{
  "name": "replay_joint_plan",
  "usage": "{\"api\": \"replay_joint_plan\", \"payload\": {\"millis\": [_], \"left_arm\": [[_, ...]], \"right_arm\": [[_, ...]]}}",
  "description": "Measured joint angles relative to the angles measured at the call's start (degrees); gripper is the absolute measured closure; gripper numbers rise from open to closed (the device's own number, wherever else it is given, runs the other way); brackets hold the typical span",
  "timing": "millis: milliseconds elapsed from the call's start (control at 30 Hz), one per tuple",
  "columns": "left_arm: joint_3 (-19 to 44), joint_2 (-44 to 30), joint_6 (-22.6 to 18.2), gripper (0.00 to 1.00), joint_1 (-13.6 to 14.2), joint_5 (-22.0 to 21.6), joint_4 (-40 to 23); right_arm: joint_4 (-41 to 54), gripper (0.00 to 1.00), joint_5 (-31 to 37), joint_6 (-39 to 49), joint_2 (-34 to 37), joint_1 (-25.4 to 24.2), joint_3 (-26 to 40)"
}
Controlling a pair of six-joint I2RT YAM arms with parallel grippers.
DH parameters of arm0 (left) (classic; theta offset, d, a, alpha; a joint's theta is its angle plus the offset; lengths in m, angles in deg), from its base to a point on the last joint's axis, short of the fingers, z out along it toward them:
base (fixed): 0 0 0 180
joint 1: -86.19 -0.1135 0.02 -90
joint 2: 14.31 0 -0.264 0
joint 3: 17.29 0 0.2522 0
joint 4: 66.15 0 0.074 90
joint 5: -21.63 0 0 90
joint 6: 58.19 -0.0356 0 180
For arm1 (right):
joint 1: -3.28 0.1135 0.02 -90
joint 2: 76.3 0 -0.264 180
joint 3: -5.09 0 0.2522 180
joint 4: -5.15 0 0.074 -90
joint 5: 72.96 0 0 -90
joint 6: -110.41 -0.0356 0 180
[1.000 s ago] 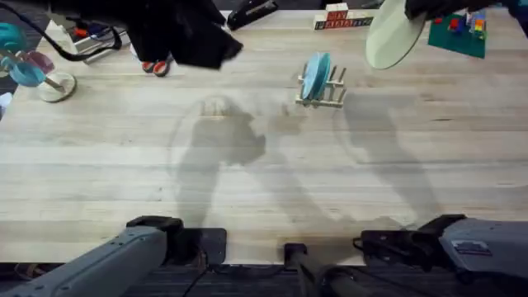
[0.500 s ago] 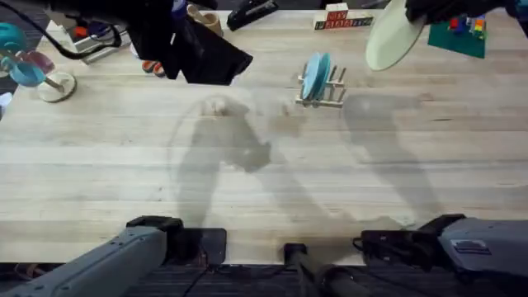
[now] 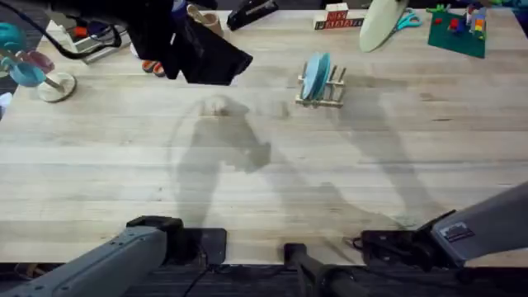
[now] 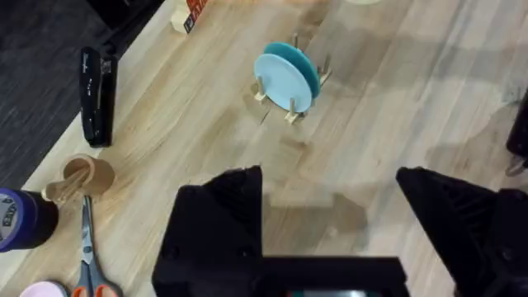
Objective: Pick up the plates from the table one by one and place each into a slot on the dish rack.
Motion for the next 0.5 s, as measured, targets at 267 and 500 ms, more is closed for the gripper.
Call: {"api": "replay_joint_plan", "payload": {"millis": [267,500], "left_arm": [[0.0,0.0,0.0,0.008,0.0,0.0,0.0],[0.0,0.0,0.0,0.008,0.0,0.0,0.0]], "right_arm": [[0.0,0.972,2.4,0.0,3.0,0.9,0.4],[0.0,0.972,3.1,-0.2,3.8,0.9,0.5]]}}
